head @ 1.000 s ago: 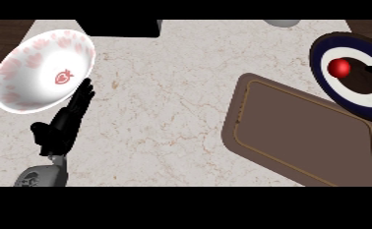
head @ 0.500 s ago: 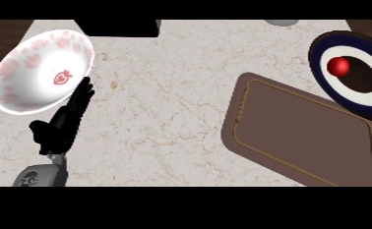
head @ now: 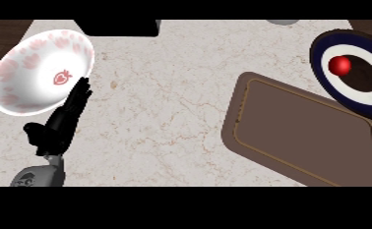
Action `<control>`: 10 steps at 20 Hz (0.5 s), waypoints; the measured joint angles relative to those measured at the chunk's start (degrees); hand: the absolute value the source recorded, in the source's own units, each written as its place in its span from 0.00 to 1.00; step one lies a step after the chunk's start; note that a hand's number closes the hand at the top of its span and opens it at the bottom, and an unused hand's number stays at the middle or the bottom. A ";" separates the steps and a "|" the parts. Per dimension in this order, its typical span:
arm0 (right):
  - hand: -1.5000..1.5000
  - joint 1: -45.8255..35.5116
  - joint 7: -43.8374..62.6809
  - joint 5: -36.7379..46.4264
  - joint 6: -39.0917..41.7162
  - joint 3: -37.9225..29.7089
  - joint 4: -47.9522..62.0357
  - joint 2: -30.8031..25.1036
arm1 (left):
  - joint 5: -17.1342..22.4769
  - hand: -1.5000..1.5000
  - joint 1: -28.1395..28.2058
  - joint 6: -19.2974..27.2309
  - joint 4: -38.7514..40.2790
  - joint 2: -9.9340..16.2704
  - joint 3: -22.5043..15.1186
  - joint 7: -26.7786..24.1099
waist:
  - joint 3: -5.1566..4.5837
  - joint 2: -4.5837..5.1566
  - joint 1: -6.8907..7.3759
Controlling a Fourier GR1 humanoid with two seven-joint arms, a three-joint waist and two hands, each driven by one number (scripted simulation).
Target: Pick the tomato from the tray and place it in the plate
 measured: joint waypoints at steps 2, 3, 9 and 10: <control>0.00 2.47 -0.64 -0.20 1.62 -0.14 -0.60 -0.70 | -0.31 0.50 -0.06 0.38 0.02 -0.31 -0.22 0.20 | 0.06 0.00 -0.14; 0.00 3.27 -0.71 -0.14 2.00 -0.05 -1.00 -0.91 | -0.36 0.50 -0.01 0.32 0.03 -0.22 -0.22 0.11 | 0.10 0.02 -0.03; 0.00 8.49 -2.38 0.27 2.60 0.58 -3.13 -0.12 | -0.10 0.50 0.83 -0.23 -0.09 -0.22 -0.18 -0.44 | 0.25 0.02 0.20; 0.00 9.28 -2.71 0.43 2.62 0.78 -3.54 0.02 | -0.02 0.50 1.01 -0.41 -0.15 -0.16 -0.15 -0.58 | 0.28 0.00 0.21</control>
